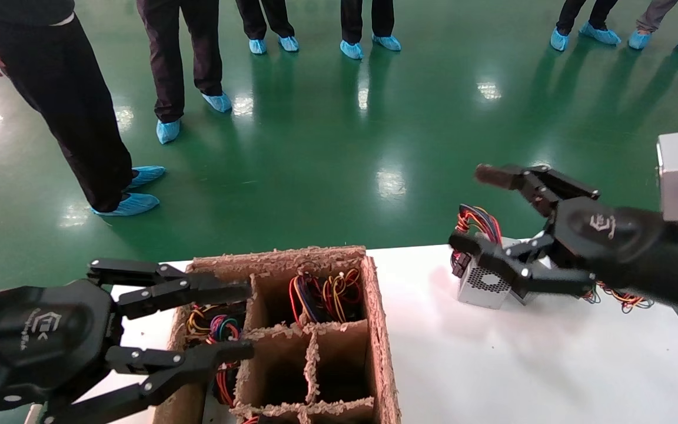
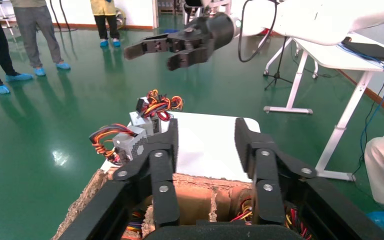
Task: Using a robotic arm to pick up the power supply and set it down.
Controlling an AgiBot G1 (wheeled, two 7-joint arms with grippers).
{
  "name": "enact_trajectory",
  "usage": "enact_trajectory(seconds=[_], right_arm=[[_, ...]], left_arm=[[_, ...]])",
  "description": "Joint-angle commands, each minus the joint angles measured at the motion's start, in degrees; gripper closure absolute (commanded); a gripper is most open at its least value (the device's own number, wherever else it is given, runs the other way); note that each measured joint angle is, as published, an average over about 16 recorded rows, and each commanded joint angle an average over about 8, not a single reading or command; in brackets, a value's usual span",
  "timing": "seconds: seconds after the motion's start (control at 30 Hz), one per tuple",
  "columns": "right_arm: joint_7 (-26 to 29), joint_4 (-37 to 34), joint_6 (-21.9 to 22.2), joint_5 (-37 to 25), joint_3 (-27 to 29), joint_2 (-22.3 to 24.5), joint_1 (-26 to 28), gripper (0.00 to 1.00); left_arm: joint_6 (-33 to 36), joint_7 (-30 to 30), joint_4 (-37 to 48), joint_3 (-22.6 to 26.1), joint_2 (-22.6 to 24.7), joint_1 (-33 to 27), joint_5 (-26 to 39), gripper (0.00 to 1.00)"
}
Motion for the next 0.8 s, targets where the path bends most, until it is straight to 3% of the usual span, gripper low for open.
enact_trajectory(seconds=[0.03,0.53,0.8], right_arm=[[1.29,3.35,0.07,0.34,0.15,0.51,-0.95,0.00],[10.38,27.30,0.46,2.74,1.23,4.13,-7.67,0.00],[11.13,30.19,0.51,3.15,1.40,4.60,-8.51,0.00]], left_arm=[[0.00,0.00,0.00,0.00,0.00,0.00,0.00,0.00],[-0.01,0.00,0.01,0.00,0.00,0.00,0.00,0.00],[-0.02,0.00,0.02,0.00,-0.01,0.01,-0.01,0.00]])
